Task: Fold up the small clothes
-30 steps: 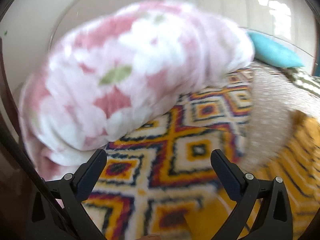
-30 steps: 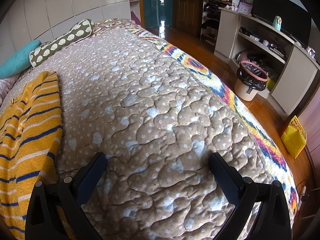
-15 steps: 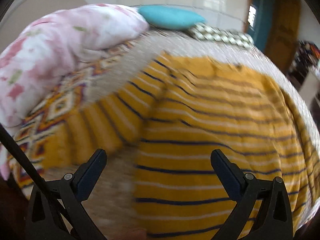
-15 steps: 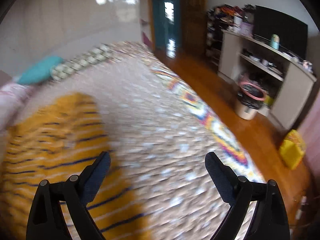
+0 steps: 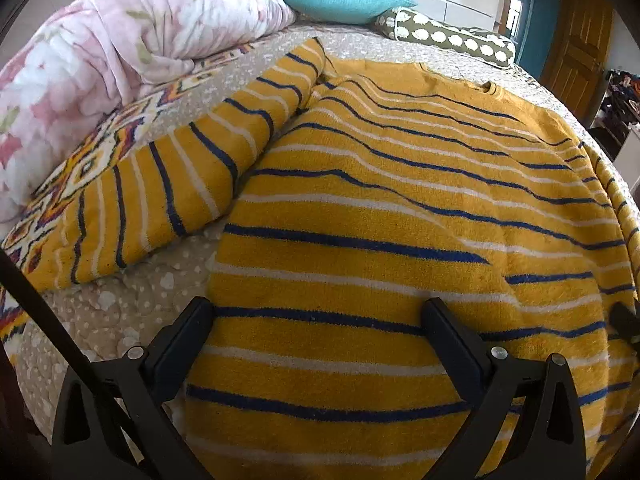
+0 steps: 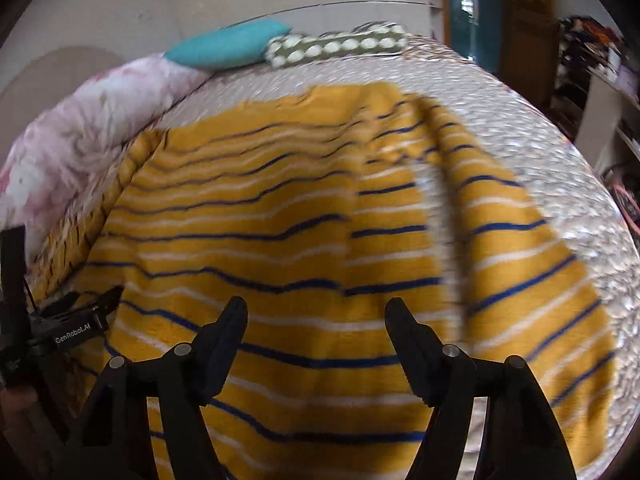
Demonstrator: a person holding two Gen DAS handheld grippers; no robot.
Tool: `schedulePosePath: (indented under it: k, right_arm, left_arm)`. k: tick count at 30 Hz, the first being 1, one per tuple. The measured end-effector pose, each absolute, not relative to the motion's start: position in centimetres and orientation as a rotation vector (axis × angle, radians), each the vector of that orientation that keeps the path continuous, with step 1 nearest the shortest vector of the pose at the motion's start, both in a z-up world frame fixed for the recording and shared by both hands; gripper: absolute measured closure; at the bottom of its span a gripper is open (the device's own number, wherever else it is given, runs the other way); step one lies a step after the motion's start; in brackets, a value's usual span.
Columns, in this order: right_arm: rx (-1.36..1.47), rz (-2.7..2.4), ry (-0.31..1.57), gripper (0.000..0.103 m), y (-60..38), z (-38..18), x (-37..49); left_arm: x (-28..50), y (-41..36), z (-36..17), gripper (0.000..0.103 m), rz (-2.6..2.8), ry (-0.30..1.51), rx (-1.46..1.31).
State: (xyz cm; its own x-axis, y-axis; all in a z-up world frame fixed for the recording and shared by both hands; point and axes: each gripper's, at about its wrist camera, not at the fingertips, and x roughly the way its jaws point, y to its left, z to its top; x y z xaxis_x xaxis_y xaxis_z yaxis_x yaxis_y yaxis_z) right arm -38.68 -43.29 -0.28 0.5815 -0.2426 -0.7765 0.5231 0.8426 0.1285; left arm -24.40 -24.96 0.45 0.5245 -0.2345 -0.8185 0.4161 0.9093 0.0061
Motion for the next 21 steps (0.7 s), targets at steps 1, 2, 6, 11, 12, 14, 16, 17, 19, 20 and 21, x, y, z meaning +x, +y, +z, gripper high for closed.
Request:
schedulePosePath:
  k: [1, 2, 6, 11, 12, 14, 16, 17, 19, 20, 21]
  right_arm:
    - [0.340, -0.475, 0.842, 0.027, -42.8, -0.5, -38.4]
    - [0.306, -0.494, 0.837, 0.026, -42.6, -0.9, -37.9]
    - [0.245, -0.539, 0.812, 0.023, -42.0, -1.5, -38.1]
    - [0.238, -0.575, 0.793, 0.018, -41.9, -1.7, -38.1]
    - [0.230, -0.582, 0.793, 0.018, -41.8, -1.7, -38.1]
    - [0.219, -0.592, 0.791, 0.017, -41.7, -1.7, -38.0]
    - [0.219, -0.598, 0.790, 0.016, -41.7, -1.6, -38.1]
    - [0.220, -0.600, 0.790, 0.016, -41.7, -1.7, -38.1]
    - [0.223, -0.602, 0.789, 0.015, -41.7, -1.6, -38.3]
    - [0.223, -0.603, 0.789, 0.015, -41.7, -1.7, -38.3]
    - [0.222, -0.605, 0.790, 0.015, -41.7, -1.6, -38.3]
  left_arm:
    - [-24.3, -24.9, 0.5, 0.000, -0.393, 0.942, 0.210]
    - [-24.2, -24.9, 0.5, 0.000, -0.395, 0.943, 0.209]
    - [-24.3, -25.0, 0.4, 0.000, -0.398, 0.927, 0.223]
    - [-24.7, -24.7, 0.4, 0.000, -0.403, 0.890, 0.211]
    - [-24.7, -24.7, 0.4, 0.000, -0.403, 0.888, 0.209]
    - [-24.7, -24.7, 0.4, 0.000, -0.403, 0.888, 0.210]
    - [-24.7, -24.7, 0.4, 0.000, -0.402, 0.887, 0.210]
    - [-24.7, -24.7, 0.4, 0.000, -0.403, 0.887, 0.210]
    - [-24.7, -24.7, 0.4, 0.000, -0.403, 0.887, 0.209]
    - [-24.7, -24.7, 0.4, 0.000, -0.401, 0.887, 0.211]
    - [-24.7, -24.7, 0.4, 0.000, -0.400, 0.886, 0.212]
